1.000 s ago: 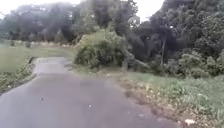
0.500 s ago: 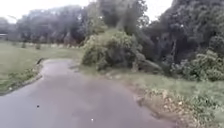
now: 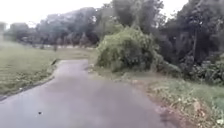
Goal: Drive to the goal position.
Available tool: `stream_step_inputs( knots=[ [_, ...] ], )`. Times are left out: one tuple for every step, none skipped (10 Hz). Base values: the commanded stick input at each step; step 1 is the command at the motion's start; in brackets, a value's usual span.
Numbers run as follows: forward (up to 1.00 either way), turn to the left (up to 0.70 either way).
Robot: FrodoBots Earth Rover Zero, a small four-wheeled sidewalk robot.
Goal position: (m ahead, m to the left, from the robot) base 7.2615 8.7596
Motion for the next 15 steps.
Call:
stream_step_inputs(
  knots=[
    [0.7, 0.0],
    [0.7, 0.0],
    [0.7, 0.0],
    [0.7, 0.0],
    [0.7, 0.0],
    [0.7, 0.0],
    [0.7, 0.0],
    [0.7, 0.0],
    [0.7, 0.0],
    [0.7, 0.0],
    [0.7, 0.0],
    [0.7, 0.01],
    [0.7, 0.02],
    [0.7, 0.06],
    [0.7, 0.17]
  ],
)
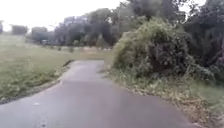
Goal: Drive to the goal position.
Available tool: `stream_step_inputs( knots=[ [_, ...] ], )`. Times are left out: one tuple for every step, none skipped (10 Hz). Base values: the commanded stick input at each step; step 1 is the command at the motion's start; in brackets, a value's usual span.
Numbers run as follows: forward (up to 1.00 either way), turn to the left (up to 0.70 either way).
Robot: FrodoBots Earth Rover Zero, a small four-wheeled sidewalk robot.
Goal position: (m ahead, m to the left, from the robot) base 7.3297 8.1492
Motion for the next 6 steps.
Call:
stream_step_inputs(
  knots=[
    [0.7, 0.35],
    [0.7, 0.35],
    [0.7, 0.35],
    [0.7, 0.35],
    [0.7, 0.35],
    [0.7, 0.35]
  ],
)
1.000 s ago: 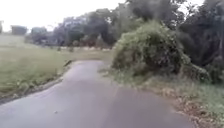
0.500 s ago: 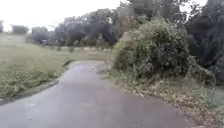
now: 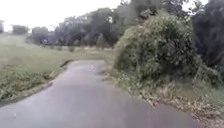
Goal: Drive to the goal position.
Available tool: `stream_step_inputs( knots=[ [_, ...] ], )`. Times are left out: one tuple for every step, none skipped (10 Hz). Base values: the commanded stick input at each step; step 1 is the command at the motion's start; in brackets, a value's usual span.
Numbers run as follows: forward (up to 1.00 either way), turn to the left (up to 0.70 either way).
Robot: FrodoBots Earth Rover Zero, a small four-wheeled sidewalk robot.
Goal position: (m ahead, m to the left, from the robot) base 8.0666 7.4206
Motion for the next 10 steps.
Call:
stream_step_inputs(
  knots=[
    [0.7, 0.35],
    [0.7, 0.35],
    [0.7, 0.35],
    [0.7, 0.35],
    [0.7, 0.35],
    [0.7, 0.35],
    [0.7, 0.35],
    [0.7, 0.35],
    [0.7, 0.29],
    [0.7, 0.13]
  ],
)
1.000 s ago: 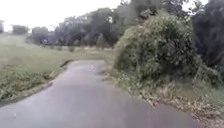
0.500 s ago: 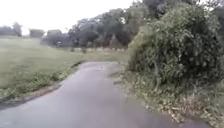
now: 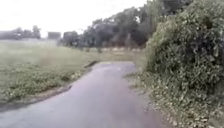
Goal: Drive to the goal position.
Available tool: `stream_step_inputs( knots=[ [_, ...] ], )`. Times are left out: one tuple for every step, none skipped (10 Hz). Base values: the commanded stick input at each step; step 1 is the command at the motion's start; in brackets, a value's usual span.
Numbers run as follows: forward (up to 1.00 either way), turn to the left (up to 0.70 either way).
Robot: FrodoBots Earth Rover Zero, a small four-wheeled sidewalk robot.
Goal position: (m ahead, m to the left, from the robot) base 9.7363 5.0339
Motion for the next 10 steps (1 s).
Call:
stream_step_inputs(
  knots=[
    [0.7, 0.0],
    [0.7, 0.0],
    [0.7, 0.0],
    [0.7, 0.0],
    [0.7, 0.0],
    [0.7, -0.03],
    [0.7, -0.07],
    [0.7, -0.21],
    [0.7, -0.23],
    [0.7, -0.25]
  ],
)
